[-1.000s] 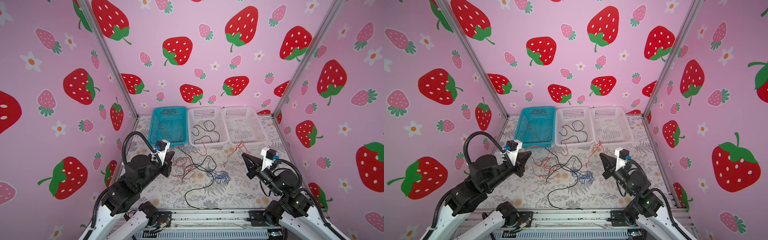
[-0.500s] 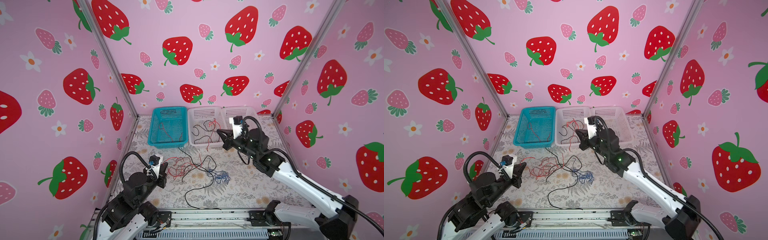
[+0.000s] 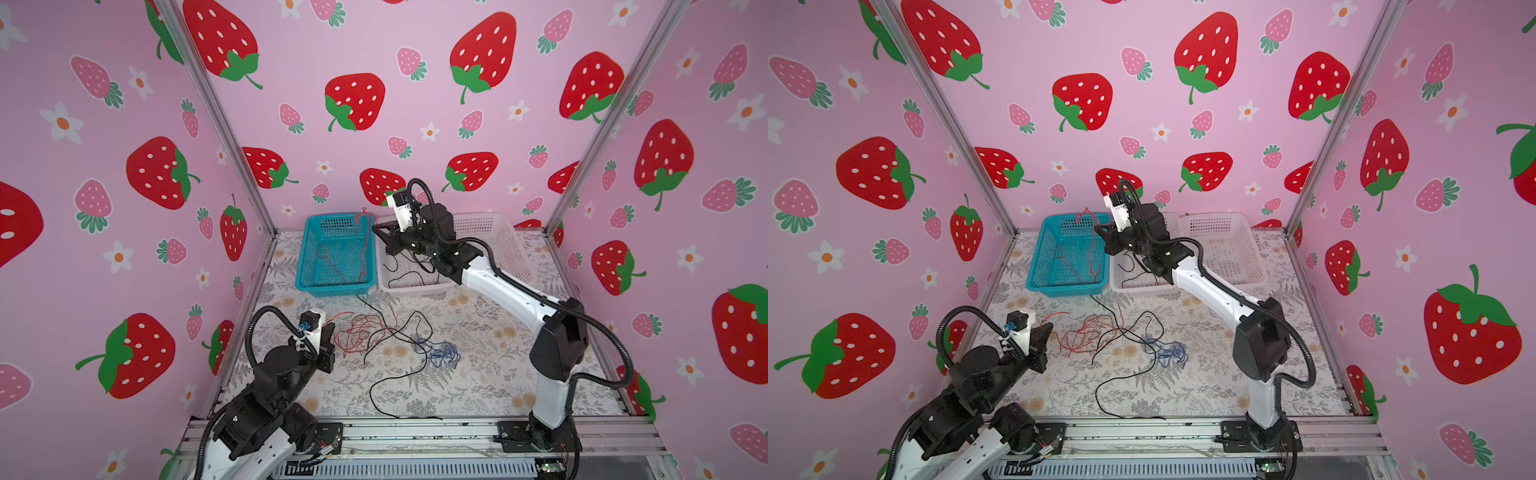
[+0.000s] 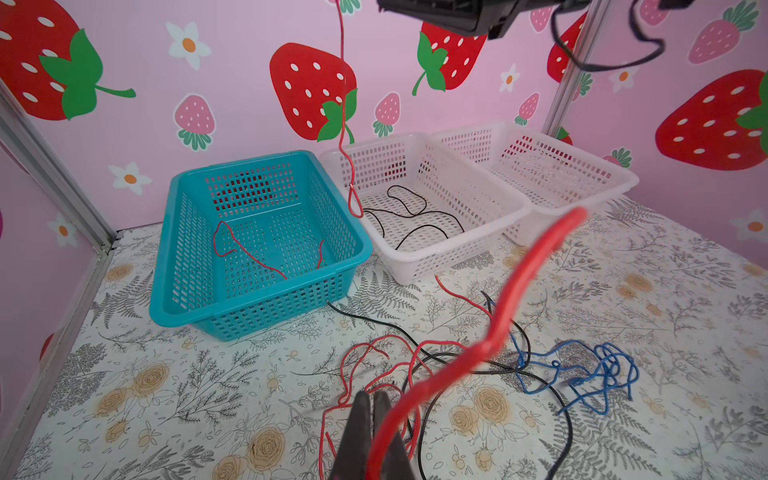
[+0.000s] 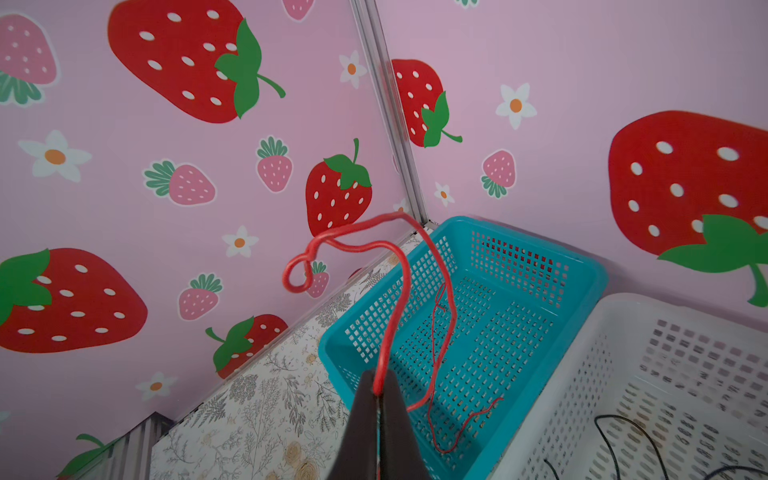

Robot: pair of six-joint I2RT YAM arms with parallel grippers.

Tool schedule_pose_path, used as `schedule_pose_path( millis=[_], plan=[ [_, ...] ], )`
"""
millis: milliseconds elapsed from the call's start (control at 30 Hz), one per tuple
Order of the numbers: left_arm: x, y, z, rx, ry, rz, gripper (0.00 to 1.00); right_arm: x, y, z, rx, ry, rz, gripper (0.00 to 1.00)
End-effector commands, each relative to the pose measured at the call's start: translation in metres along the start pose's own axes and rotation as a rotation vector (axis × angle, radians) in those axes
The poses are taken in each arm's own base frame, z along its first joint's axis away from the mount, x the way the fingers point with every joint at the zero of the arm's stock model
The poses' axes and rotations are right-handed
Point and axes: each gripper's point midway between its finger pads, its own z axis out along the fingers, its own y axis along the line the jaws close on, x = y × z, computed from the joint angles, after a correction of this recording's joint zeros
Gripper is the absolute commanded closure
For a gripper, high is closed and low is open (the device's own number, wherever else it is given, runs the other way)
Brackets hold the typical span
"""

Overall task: Untangle the cables
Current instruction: 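Carry the red cable toward the teal basket with the right gripper, then lower the red cable into the teal basket and open the right gripper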

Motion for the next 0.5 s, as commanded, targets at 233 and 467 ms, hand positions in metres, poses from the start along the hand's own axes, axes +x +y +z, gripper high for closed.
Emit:
schedule_pose_path(
  millis=[233,467],
  plan=[
    [-0.003,0.003,0.008,-0.02,-0.037,0.014,1.0,0.046,-0.021,0.085,-0.029,0.13,-0.009,1.0],
    [-0.001,0.003,0.009,-0.021,-0.033,0.019,1.0,0.079,-0.037,0.104,-0.021,0.155,-0.01,1.0]
  ],
)
